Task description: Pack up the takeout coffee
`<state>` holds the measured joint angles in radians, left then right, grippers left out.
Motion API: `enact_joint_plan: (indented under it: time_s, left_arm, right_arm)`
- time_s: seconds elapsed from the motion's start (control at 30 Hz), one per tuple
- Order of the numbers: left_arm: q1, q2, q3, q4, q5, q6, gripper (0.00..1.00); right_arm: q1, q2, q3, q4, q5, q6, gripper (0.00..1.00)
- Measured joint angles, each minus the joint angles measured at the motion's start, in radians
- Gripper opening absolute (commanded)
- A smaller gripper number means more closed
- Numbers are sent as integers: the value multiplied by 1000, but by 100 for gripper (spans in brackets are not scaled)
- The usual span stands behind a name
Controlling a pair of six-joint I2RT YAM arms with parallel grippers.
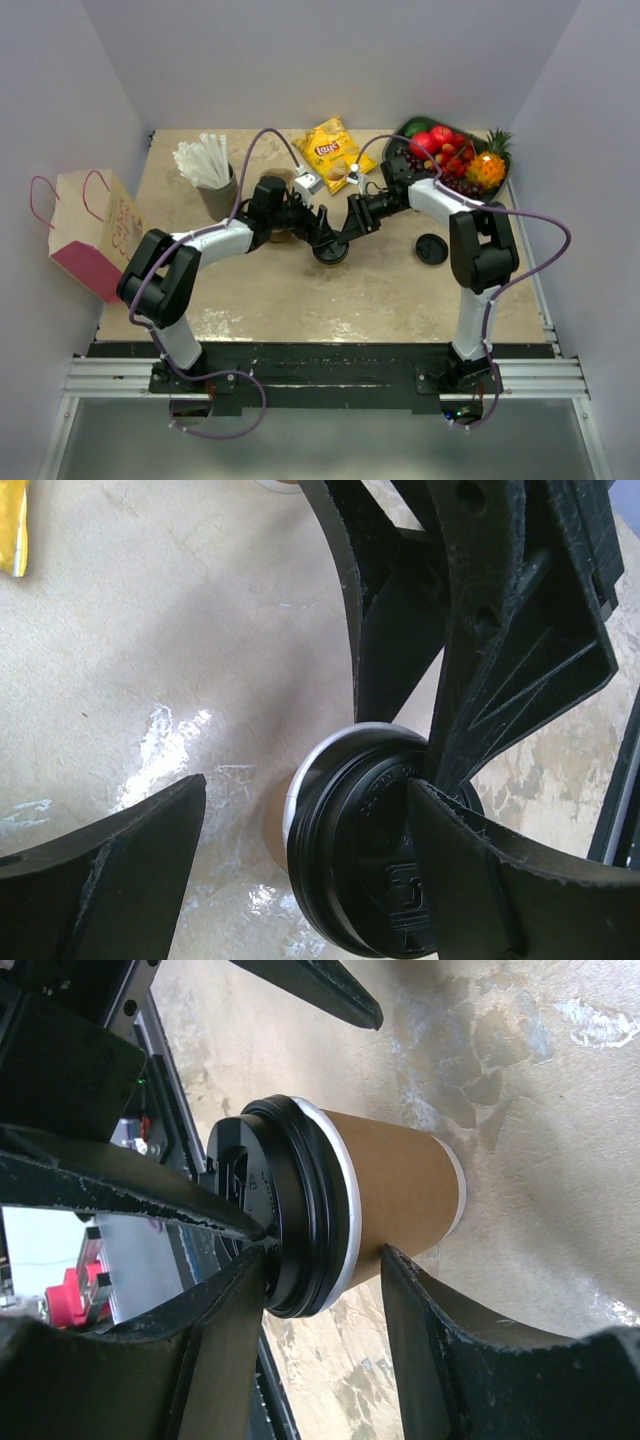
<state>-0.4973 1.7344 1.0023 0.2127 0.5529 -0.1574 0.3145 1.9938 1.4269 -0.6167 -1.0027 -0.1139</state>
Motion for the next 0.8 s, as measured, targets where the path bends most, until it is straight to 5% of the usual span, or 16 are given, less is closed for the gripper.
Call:
enact_joint_plan:
  time_s: [0.3, 0.8]
  left_arm:
    - [24, 0, 0, 0, 40, -34, 88]
    - [34, -66, -34, -51, 99, -41, 87]
  right_arm:
    - [13, -24, 11, -19, 77, 0, 45]
    - [47, -64, 16, -5, 186, 2, 54]
